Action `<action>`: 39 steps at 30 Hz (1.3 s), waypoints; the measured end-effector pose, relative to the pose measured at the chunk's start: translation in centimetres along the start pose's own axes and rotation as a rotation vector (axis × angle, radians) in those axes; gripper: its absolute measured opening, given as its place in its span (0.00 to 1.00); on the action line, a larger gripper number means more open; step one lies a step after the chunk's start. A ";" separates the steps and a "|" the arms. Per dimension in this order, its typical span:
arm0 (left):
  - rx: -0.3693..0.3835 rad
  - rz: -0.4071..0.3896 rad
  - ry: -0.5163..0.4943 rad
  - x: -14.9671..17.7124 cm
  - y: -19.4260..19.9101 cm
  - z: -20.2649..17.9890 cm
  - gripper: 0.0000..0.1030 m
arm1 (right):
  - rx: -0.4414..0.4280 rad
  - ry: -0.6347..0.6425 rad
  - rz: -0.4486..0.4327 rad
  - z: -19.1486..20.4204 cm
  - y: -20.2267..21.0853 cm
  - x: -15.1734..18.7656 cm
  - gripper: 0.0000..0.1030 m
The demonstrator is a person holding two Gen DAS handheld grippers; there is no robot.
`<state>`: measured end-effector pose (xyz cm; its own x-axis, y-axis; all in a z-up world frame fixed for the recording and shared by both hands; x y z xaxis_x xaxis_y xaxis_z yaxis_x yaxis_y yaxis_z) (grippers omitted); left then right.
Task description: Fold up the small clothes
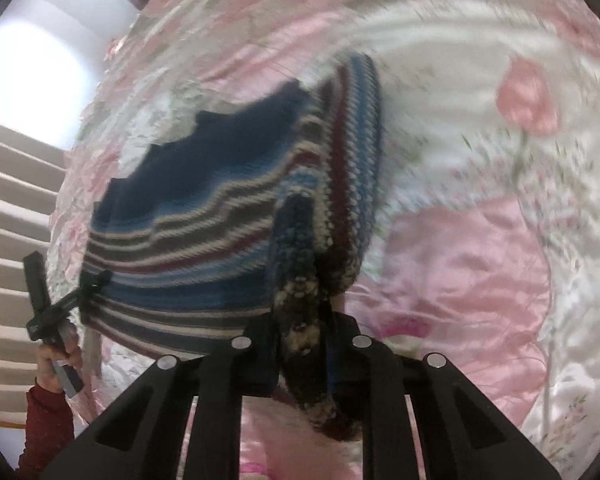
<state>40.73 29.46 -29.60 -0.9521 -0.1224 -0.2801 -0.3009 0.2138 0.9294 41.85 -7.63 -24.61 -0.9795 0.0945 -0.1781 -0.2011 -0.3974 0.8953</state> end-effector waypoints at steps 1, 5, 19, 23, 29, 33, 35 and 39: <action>-0.001 0.002 -0.001 0.0 0.0 0.0 0.51 | -0.009 0.013 -0.006 1.1 0.4 -0.3 0.16; -0.010 0.014 -0.011 -0.1 -0.2 0.0 0.51 | -0.014 0.094 -0.018 6.0 1.3 -1.1 0.15; 0.015 0.024 -0.008 -0.3 -0.5 0.2 0.51 | -0.065 0.362 0.049 20.2 -2.8 1.2 0.15; 0.026 0.026 -0.002 -0.3 -0.3 0.3 0.51 | -0.041 0.399 0.117 21.0 -6.6 3.2 0.16; 0.027 0.025 0.007 -0.4 -0.3 0.2 0.51 | 0.009 0.412 0.187 19.8 -11.7 5.5 0.25; 0.025 0.027 0.015 -0.7 -0.5 0.1 0.54 | -0.061 0.391 0.185 20.3 -12.2 6.1 0.47; 0.030 0.028 0.020 -0.8 -0.5 -0.1 0.56 | -0.133 0.365 0.182 20.8 -11.6 6.2 0.59; 0.046 0.032 0.031 -1.1 -0.5 -0.3 0.58 | -0.217 0.357 0.151 20.8 -8.9 6.9 0.60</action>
<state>41.93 29.16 -29.67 -0.9595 -0.1444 -0.2418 -0.2728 0.2626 0.9256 37.19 15.57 -25.30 -0.9338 -0.2856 -0.2154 -0.0159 -0.5685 0.8226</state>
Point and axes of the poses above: each gripper's, at about its wrist camera, not at the fingertips, and y roughly against the way its jaws point, z to its left, x to its underside, the point moved 9 cm from there along -y, roughly the way its jaws point
